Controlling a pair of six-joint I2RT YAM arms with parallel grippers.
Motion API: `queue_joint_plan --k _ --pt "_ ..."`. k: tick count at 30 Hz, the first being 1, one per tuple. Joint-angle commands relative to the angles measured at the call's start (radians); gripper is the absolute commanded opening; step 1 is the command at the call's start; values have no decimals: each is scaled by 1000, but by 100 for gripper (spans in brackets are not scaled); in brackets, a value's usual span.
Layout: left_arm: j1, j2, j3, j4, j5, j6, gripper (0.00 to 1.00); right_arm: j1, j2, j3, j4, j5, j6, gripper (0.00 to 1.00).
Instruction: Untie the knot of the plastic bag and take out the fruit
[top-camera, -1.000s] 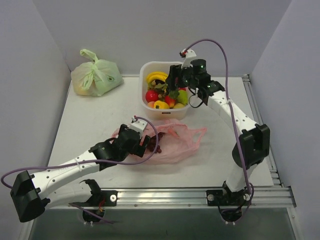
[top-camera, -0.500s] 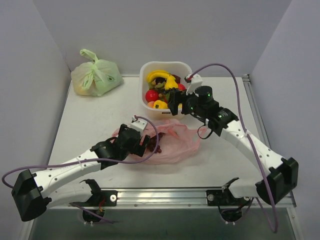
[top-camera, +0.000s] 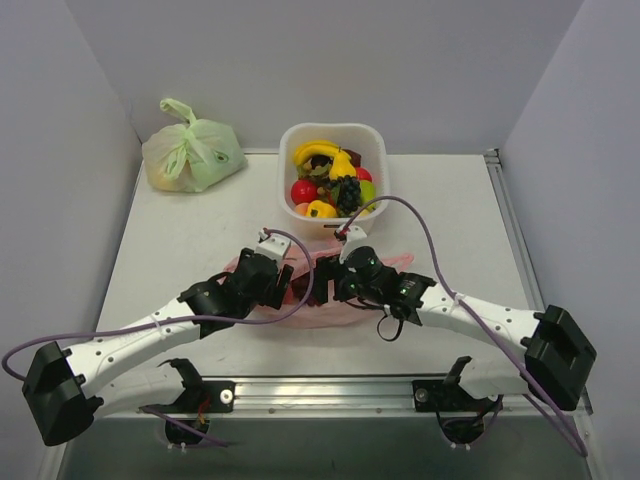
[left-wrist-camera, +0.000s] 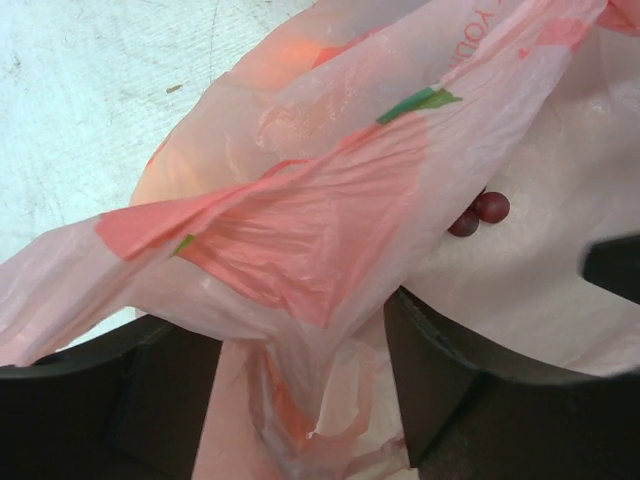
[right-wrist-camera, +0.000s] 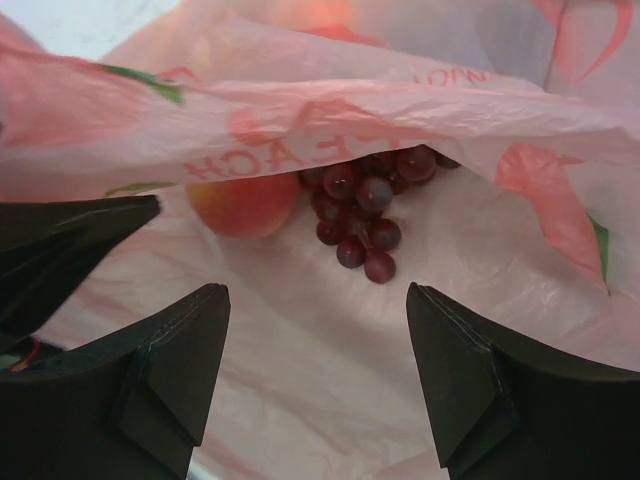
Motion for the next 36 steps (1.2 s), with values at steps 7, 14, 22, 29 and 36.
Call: queue_joint_plan --k 7,14,22,29,36 --pt "7 -41 2 50 9 -4 37 0 233 31 274 194 98 72" --pt "8 -67 -7 70 15 -2 13 -2 374 44 420 346 118 73" --pt "7 -84 -21 106 92 10 8 -8 488 84 529 452 128 74" --pt "8 -70 -21 114 116 13 7 -36 598 124 532 425 163 63" --pt "13 -55 -14 93 69 7 7 -43 485 43 518 336 89 11"
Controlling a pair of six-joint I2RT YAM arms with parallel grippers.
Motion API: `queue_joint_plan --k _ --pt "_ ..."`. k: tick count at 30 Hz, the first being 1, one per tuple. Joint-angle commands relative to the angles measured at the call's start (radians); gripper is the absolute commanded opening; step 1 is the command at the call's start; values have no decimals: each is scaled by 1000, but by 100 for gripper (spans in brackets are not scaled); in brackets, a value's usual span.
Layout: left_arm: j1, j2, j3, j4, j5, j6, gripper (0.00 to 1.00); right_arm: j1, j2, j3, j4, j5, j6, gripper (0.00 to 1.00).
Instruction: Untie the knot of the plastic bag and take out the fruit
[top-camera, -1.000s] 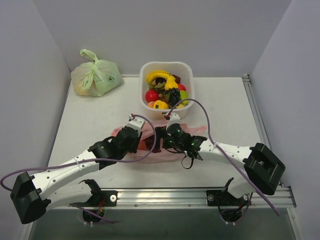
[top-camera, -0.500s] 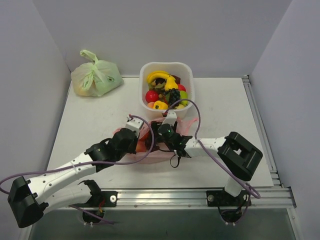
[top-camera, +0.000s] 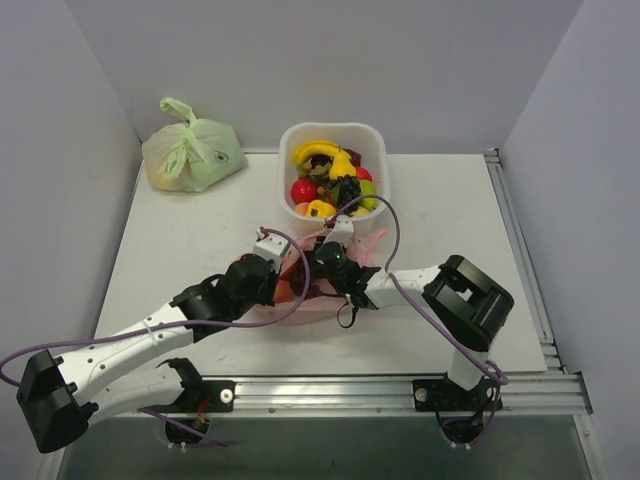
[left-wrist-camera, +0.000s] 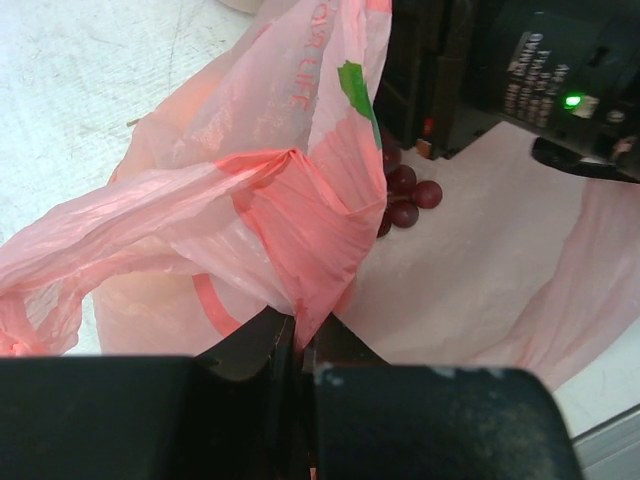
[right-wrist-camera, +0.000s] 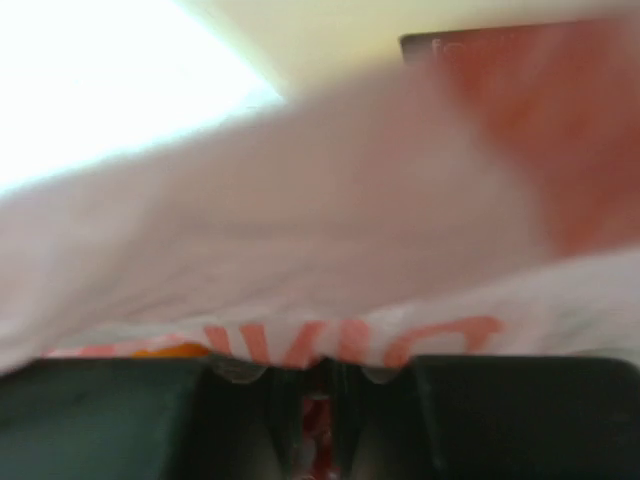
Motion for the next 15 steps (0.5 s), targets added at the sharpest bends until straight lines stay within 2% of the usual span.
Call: queue_joint_plan --k 1,2,4,11,15 --pt "8 10 14 15 -30 -2 8 -11 -101 -48 -22 -43 -58 8" --pt "8 12 20 6 -38 -7 7 -14 -144 -71 -30 -69 -77 3" --pt "16 19 24 -4 -55 -10 8 -19 -185 -83 -57 -152 -122 0" --pt "33 12 27 -20 -101 -20 8 -14 -394 -112 -245 -420 -260 0" --pt "39 16 30 -24 -107 -22 8 -15 -503 -125 -327 -519 -297 0"
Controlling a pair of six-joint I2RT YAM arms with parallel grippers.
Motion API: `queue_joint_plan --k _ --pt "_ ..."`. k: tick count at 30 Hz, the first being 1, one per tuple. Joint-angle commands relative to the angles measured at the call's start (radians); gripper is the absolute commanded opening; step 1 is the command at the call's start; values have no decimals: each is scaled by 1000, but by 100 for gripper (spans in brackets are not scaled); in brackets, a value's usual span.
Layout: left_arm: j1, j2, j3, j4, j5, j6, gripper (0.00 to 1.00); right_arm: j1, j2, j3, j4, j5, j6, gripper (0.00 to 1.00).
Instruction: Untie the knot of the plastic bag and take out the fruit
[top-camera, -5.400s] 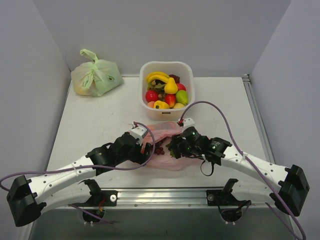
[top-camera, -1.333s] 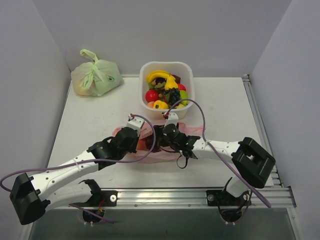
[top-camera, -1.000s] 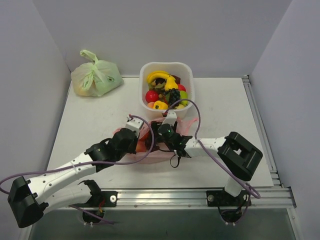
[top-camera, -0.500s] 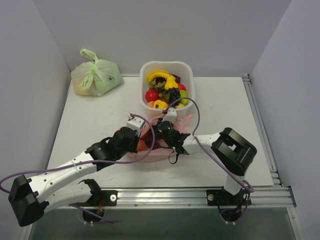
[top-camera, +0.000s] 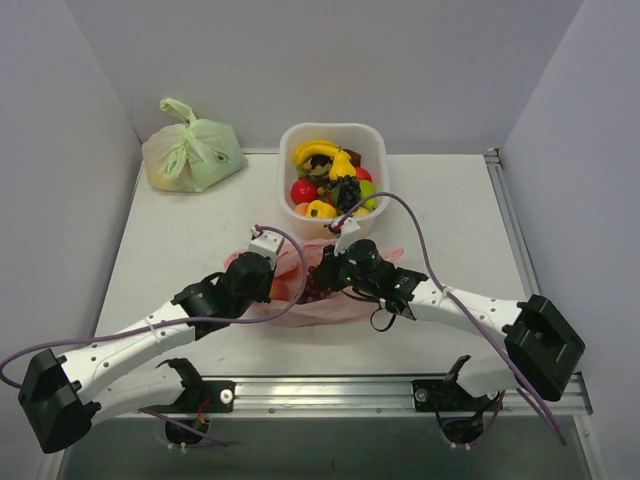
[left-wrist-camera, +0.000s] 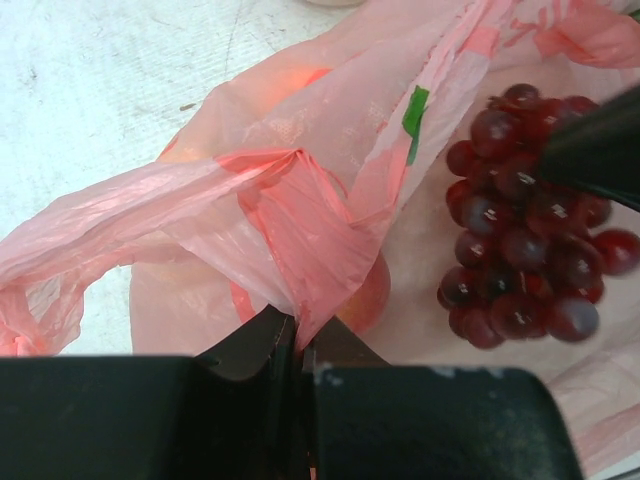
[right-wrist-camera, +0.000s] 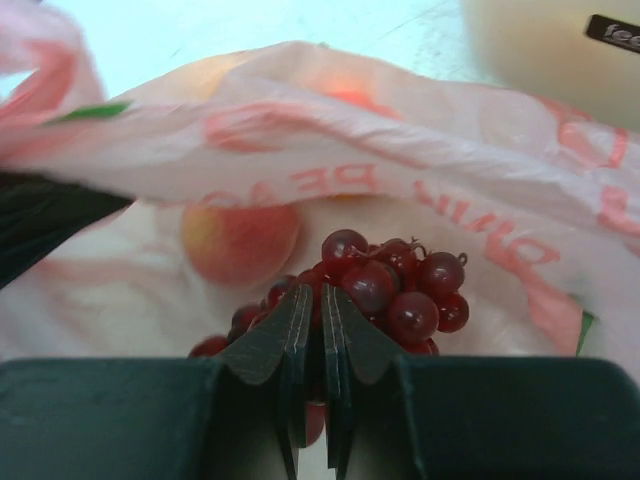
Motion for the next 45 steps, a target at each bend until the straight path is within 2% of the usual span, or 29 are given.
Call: queue_joint_plan --k 1,10,21,27,32,37,38,40,41,43,45 --pt "10 -5 29 -7 -29 -14 8 4 -133 -5 -107 -143 -72 0" --pt "18 5 34 -13 -23 -20 8 2 -290 123 -305 -231 -155 0" --pt "19 25 43 -28 -17 -24 8 -62 -276 467 -414 -236 -258 0" --pt "22 18 43 -31 -9 -29 8 -205 -168 636 -403 -196 -299 0" --pt "26 18 45 -30 7 -32 8 -318 32 787 -354 -197 -303 0" --pt "32 19 46 -30 20 -34 8 -360 263 952 -299 -232 -296 0" --pt "33 19 46 -28 23 -34 8 -366 299 982 -296 -228 -290 7" --pt "36 21 46 -28 27 -35 8 -383 390 1058 -299 -223 -284 30" --pt "39 21 46 -27 29 -35 8 -384 412 1070 -299 -199 -280 53" --pt "39 19 43 -25 30 -37 8 -384 435 1073 -314 -170 -279 74" --pt "41 21 45 -25 31 -37 8 -378 416 1050 -332 -173 -273 77"
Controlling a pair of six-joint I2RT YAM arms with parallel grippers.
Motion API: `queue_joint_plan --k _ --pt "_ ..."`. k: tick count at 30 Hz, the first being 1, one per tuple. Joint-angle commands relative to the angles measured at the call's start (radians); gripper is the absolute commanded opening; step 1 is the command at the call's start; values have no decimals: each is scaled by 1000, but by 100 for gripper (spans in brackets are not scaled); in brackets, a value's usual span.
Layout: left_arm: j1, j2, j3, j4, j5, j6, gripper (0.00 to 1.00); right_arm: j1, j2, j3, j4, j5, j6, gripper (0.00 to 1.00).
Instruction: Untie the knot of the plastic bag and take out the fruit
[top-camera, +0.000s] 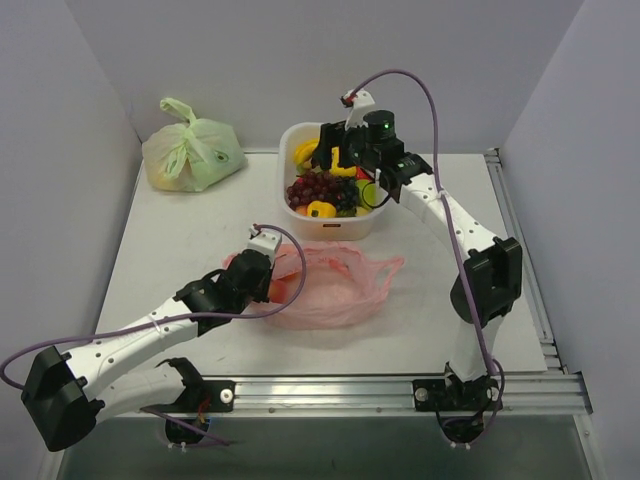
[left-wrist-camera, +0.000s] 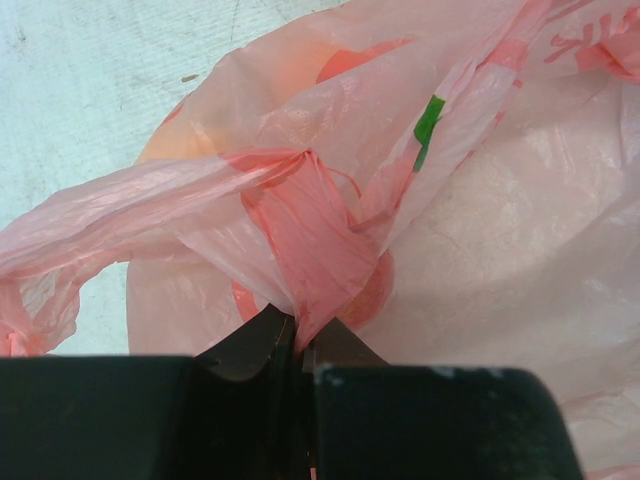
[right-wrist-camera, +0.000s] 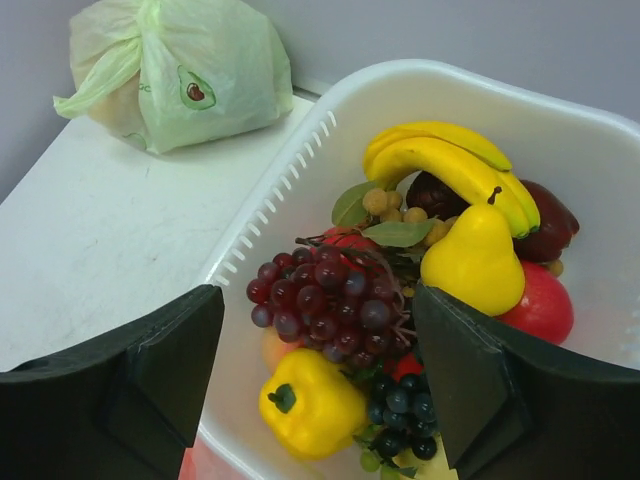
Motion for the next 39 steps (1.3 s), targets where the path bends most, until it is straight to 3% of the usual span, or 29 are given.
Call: queue_joint_plan --k 1,8,10,13,21,27,39 --pt "9 -4 41 8 9 -11 8 18 -95 -24 38 15 8 79" --pt "30 -4 47 6 21 -25 8 111 -428 -452 53 71 5 78" --pt "43 -9 46 14 12 -29 1 144 -543 -560 61 117 10 78" --pt "58 -18 61 27 -31 -14 0 223 -666 -724 56 149 45 78" --pt "23 65 292 -5 -28 14 0 331 -792 -1095 169 146 220 77" --pt "-238 140 405 -23 -144 3 0 325 -744 -1240 272 219 345 77" --pt "-207 69 120 -77 -244 -249 0 336 -836 -1218 148 209 307 77"
